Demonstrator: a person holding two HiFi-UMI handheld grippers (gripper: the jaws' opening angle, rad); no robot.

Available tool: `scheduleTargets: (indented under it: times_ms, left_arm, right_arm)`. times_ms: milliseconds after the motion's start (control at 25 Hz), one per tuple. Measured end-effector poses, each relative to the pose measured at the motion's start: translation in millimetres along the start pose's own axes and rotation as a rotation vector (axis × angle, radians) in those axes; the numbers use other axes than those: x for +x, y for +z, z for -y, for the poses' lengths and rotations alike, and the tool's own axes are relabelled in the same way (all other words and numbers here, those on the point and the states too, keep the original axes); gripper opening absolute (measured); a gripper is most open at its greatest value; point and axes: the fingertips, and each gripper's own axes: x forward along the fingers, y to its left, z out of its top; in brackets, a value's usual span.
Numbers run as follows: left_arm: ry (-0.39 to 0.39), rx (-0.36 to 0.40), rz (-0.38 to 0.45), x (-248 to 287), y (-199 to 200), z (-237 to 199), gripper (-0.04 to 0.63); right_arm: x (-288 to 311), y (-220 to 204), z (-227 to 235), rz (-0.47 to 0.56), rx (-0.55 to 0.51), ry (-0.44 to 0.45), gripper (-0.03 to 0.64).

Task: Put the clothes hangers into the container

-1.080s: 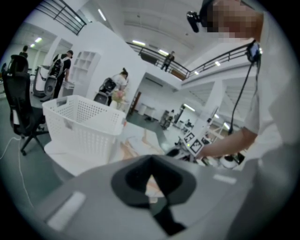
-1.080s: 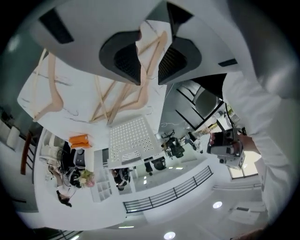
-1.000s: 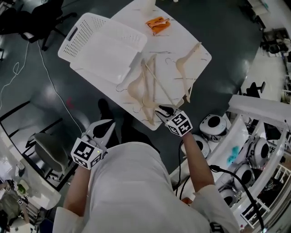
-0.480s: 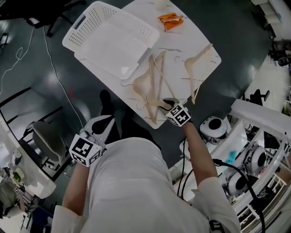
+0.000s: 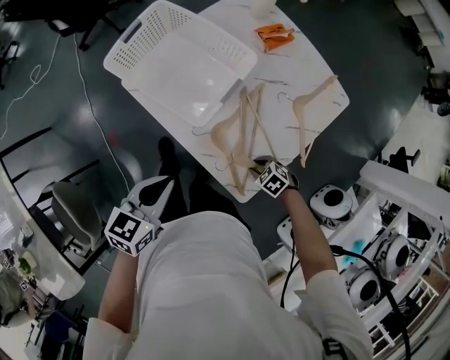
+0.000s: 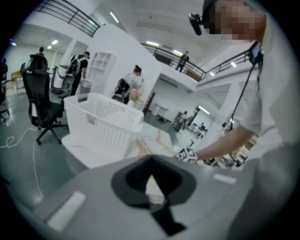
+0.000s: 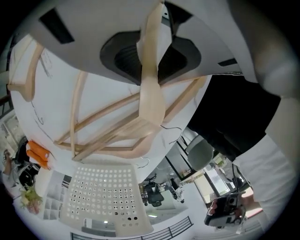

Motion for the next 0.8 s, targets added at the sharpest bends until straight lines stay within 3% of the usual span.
scheduleTargets:
  times_ms: [800]
  left_arm:
    - [-0.018,0.039,0.052,-16.7,29.8,-25.5,0.003]
  right_arm:
    - [-58.4,52.6,-13.8,0.124,0.082,-0.043,0.101]
